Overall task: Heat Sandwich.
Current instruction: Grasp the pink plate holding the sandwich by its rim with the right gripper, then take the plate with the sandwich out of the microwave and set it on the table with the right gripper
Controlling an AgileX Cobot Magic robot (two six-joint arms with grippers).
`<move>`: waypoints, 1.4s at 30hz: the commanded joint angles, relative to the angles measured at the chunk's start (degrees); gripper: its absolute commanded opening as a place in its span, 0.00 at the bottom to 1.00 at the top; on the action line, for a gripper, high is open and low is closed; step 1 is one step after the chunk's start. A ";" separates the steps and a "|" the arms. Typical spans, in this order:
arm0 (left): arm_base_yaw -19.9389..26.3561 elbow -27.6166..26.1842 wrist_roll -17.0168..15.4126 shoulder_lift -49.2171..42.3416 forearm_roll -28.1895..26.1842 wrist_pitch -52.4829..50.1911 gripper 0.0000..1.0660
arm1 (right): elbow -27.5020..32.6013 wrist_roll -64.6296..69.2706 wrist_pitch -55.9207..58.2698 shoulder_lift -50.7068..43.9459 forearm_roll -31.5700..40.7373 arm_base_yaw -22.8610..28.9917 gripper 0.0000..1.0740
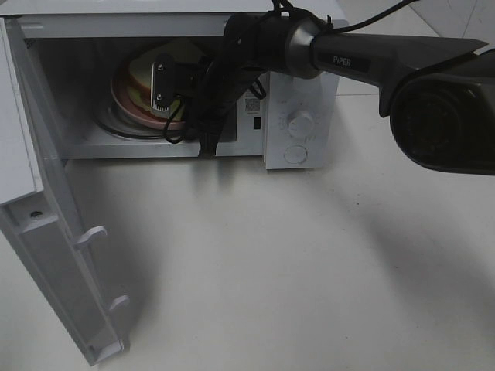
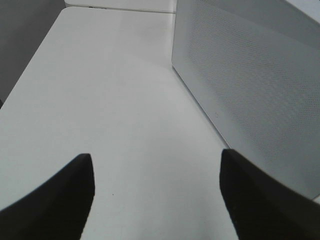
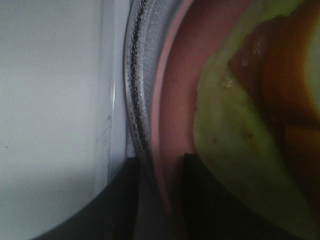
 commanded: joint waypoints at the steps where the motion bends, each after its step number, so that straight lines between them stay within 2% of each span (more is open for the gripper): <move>1: -0.34 0.11 -0.23 -0.34 -0.17 -0.92 0.64 | 0.34 0.80 0.46 2.23 -0.97 -0.92 0.00; 27: -0.34 0.11 -0.23 -0.34 -0.17 -0.92 0.64 | 0.34 -0.17 2.92 0.74 -2.75 -0.86 0.00; 42: -0.34 0.11 -0.23 -0.34 -0.17 -0.92 0.64 | 0.34 -0.17 9.40 -0.06 -8.14 1.72 0.00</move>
